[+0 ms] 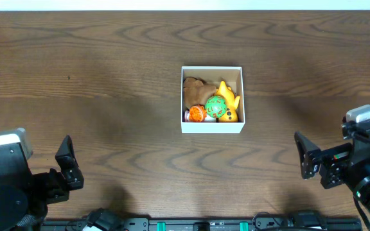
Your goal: Pack container
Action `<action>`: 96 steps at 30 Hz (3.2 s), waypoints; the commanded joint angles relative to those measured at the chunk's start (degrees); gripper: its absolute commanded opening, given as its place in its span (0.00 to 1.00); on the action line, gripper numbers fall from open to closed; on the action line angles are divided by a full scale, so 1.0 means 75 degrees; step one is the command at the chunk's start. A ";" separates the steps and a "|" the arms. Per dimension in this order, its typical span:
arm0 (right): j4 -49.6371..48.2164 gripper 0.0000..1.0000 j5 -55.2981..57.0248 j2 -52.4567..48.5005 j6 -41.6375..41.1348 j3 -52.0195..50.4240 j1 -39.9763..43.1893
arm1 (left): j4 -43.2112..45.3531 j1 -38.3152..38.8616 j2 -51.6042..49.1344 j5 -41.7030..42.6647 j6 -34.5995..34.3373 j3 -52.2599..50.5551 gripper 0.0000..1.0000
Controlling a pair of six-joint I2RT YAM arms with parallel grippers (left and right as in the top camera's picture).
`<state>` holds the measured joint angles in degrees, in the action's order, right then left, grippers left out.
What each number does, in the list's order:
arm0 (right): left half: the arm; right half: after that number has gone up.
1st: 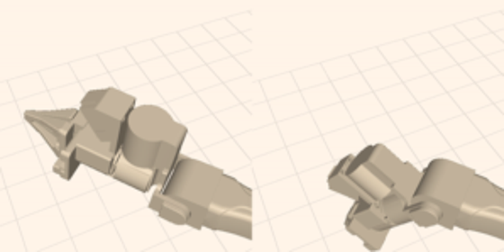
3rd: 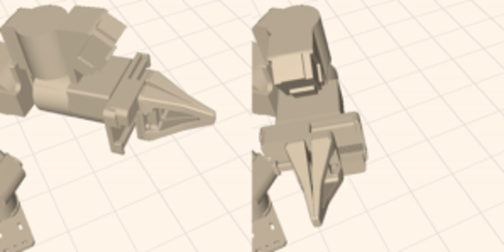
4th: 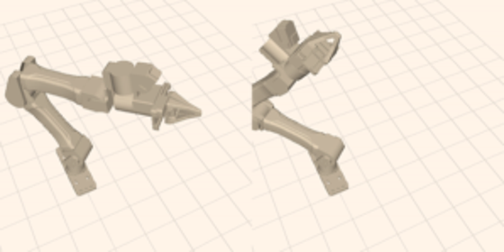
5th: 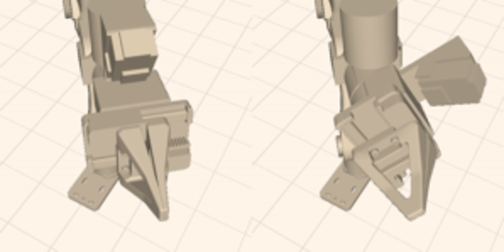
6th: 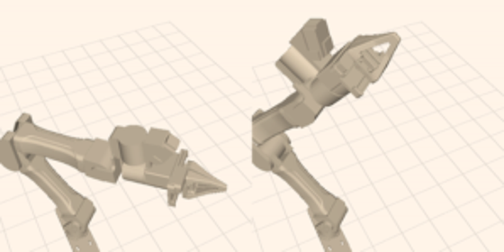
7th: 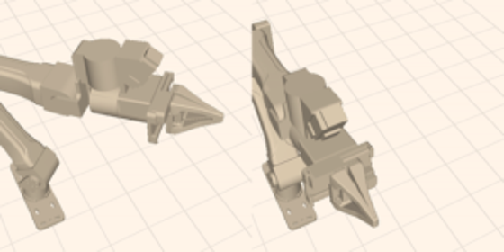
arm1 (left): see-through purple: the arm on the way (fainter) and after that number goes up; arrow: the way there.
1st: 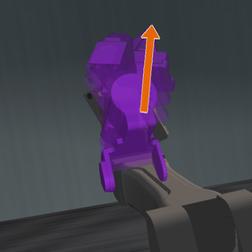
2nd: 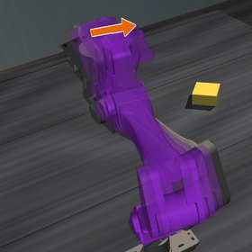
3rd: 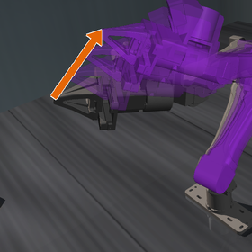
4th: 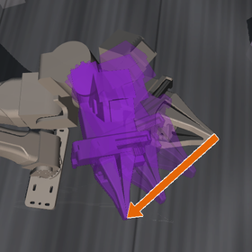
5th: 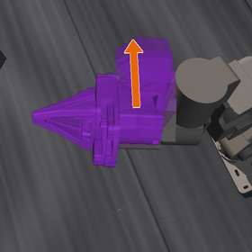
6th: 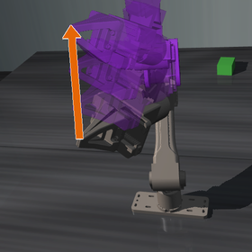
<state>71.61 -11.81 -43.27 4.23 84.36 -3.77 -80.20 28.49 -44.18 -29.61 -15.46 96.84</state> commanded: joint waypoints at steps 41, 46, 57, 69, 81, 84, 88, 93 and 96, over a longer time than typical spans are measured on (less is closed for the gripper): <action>-0.3561 0.99 0.0303 0.4908 0.0221 -0.8125 0.0682 | -0.0017 -0.0047 -0.0026 -0.0146 -0.0099 0.0006 0.98; -0.3984 0.99 0.0347 0.5455 0.0219 -0.8982 0.0679 | -0.0020 -0.0047 -0.0026 -0.0143 -0.0099 0.0006 0.98; -0.5205 0.99 0.0344 0.5677 0.0219 -0.9984 0.0679 | -0.0020 -0.0047 -0.0026 -0.0143 -0.0099 0.0006 0.98; -0.5470 0.99 0.0344 0.5677 0.0219 -1.0136 0.0679 | -0.0017 -0.0047 -0.0023 -0.0146 -0.0099 0.0006 0.98; -0.5470 0.99 0.0344 0.5674 0.0219 -1.0136 0.0679 | -0.0017 -0.0047 -0.0026 -0.0146 -0.0099 0.0006 0.98; -0.5470 0.99 0.0344 0.5674 0.0219 -1.0136 0.0679 | -0.0017 -0.0047 -0.0026 -0.0146 -0.0099 0.0006 0.98; -0.5470 0.99 0.0344 0.5674 0.0219 -1.0136 0.0679 | -0.0020 -0.0047 -0.0026 -0.0146 -0.0099 0.0006 0.98; -0.5470 0.99 0.0344 0.5674 0.0219 -1.0136 0.0679 | -0.0017 -0.0047 -0.0023 -0.0146 -0.0099 0.0006 0.98; -0.5470 0.99 0.0344 0.5674 0.0219 -1.0136 0.0679 | -0.0020 -0.0047 -0.0023 -0.0146 -0.0096 0.0006 0.98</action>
<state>30.61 -9.41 -1.32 5.45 8.71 0.62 -80.38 28.49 -44.18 -30.02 -15.46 96.84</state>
